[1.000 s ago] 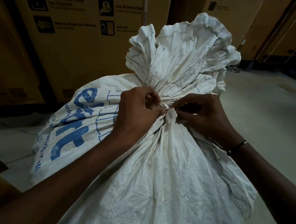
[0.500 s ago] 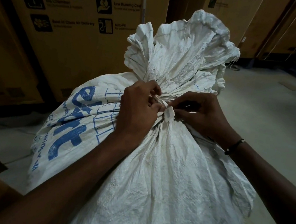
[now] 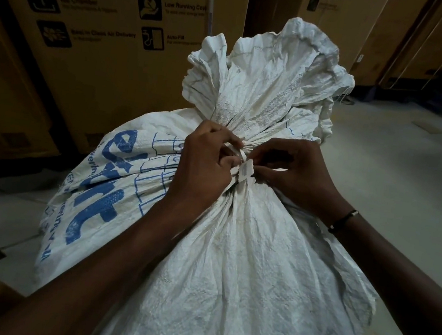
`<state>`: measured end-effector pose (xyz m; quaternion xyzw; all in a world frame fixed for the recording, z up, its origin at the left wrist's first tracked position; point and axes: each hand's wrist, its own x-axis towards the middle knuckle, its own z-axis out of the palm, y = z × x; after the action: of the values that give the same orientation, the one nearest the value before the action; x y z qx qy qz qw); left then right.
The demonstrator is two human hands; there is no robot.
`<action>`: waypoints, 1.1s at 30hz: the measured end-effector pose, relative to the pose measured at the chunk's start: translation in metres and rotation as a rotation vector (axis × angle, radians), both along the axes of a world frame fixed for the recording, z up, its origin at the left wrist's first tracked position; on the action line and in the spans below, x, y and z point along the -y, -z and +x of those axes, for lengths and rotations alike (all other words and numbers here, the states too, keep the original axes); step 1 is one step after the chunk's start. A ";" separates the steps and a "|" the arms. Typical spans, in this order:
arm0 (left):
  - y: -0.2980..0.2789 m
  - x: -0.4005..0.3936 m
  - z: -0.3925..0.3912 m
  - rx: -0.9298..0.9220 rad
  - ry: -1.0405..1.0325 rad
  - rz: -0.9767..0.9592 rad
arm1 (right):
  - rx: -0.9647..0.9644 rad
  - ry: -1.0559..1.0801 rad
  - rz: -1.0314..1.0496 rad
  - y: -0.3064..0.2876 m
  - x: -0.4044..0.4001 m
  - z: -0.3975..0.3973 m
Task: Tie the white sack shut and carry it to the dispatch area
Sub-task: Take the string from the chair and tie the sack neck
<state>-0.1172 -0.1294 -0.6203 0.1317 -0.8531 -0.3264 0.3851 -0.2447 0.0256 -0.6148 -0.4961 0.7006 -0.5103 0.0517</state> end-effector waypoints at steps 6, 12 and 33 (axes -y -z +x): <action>0.002 0.000 -0.005 0.054 0.019 -0.094 | 0.018 0.009 -0.009 0.001 0.000 -0.002; -0.003 0.006 -0.002 0.062 0.032 -0.121 | 0.007 0.012 -0.004 0.002 -0.002 -0.002; -0.002 0.008 -0.005 0.056 0.066 -0.192 | 0.233 -0.030 0.024 0.002 -0.006 -0.009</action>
<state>-0.1217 -0.1372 -0.6187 0.0748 -0.8948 -0.2519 0.3610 -0.2537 0.0314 -0.6171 -0.4431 0.6883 -0.5554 0.1463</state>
